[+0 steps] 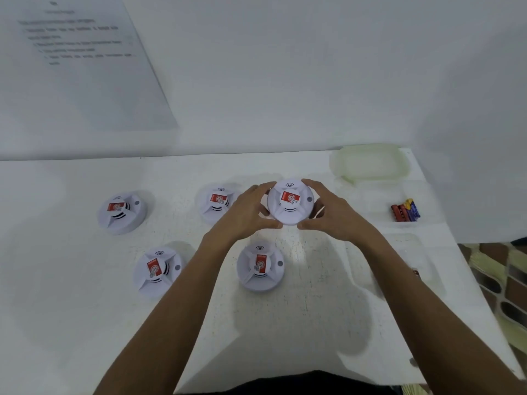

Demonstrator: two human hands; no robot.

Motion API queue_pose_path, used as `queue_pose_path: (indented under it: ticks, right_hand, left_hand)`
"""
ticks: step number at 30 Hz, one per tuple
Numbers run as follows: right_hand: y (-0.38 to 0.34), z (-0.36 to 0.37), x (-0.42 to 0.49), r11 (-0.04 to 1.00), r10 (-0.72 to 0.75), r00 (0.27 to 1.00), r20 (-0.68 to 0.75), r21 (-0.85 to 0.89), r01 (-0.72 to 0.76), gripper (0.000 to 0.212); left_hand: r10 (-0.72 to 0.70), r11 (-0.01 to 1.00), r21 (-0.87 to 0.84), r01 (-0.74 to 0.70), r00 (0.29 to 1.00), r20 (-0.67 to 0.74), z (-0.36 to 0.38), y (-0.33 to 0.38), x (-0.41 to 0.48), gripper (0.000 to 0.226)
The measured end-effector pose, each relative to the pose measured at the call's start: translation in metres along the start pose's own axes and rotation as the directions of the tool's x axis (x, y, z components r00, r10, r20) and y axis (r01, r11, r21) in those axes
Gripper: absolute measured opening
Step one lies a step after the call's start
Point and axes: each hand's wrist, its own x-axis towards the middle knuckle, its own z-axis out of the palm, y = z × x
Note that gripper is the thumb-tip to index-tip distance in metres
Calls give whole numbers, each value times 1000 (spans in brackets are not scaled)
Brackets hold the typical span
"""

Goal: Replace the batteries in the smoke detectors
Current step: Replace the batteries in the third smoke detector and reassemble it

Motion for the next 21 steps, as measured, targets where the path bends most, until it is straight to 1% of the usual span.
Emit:
queue_pose_path:
  ticks: [7,11,13,18,21]
  right_hand:
    - [12,1,22,994,101,994,50,-50,-99,88]
    - [17,3,29,991,126,988,88,-56,-122,82]
    - [17,3,29,990,136,986,97,-57,-131,78]
    - [13,4,22,990,137,988,77,-33,-135,79]
    - [12,6,20,985,155,984,91,-93,-147,85]
  left_hand:
    - [-80,997,19,79,994,80,17,-15,28,88]
    - [-108,994,40,103,987,121,22,-17,33,84]
    - [-109,994,37,105,986,123,23,-18,32,82]
    - [-104,995,20,103,990,90,24,-18,28,83]
    - [-122,992,33,120,988,97,21,-16,21,86]
